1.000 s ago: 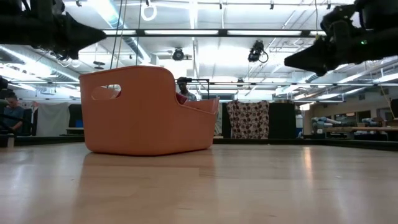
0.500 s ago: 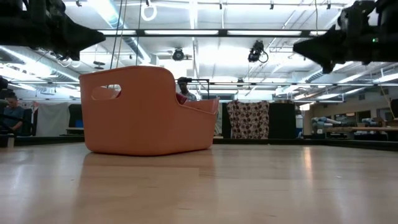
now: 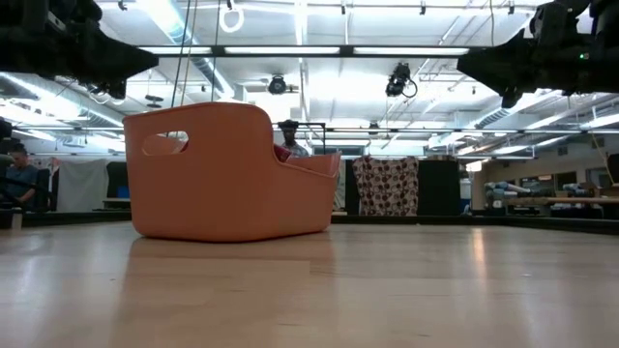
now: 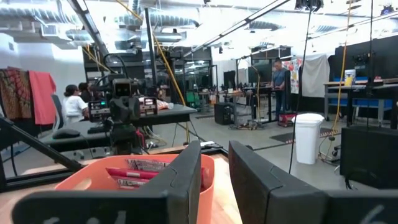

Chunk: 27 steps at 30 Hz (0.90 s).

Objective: Sort popcorn bags into baskets
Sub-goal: Return to Home Position

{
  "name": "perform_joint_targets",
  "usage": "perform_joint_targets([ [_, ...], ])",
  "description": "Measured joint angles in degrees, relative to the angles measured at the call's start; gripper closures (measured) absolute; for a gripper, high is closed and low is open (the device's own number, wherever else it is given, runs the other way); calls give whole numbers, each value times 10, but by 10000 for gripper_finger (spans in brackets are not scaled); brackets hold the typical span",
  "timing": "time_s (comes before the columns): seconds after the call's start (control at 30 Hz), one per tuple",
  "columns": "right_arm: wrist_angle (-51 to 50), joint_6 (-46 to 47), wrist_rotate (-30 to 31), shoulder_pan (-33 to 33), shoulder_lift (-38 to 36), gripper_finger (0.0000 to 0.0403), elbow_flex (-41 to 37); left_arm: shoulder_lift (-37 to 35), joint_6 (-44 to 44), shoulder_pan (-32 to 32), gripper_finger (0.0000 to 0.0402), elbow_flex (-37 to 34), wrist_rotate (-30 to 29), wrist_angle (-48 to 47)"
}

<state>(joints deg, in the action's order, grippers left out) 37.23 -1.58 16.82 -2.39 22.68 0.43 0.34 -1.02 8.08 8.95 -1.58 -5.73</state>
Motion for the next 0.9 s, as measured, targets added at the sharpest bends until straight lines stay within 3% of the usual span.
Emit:
perform_joint_targets([
  [0.1,0,0,0,0,0,316,0,0,-17,-7,365,-10,1,-2],
  [0.27,0,-1,0,0,0,316,0,-1,-42,-20,365,-85,2,77],
  [0.47,0,-1,0,0,2,316,0,27,-51,-21,365,-84,11,71],
  [0.7,0,-1,0,0,5,316,0,80,-284,-29,365,-84,14,69],
  [0.9,0,-1,0,0,5,316,0,98,-328,-29,365,-85,19,85],
])
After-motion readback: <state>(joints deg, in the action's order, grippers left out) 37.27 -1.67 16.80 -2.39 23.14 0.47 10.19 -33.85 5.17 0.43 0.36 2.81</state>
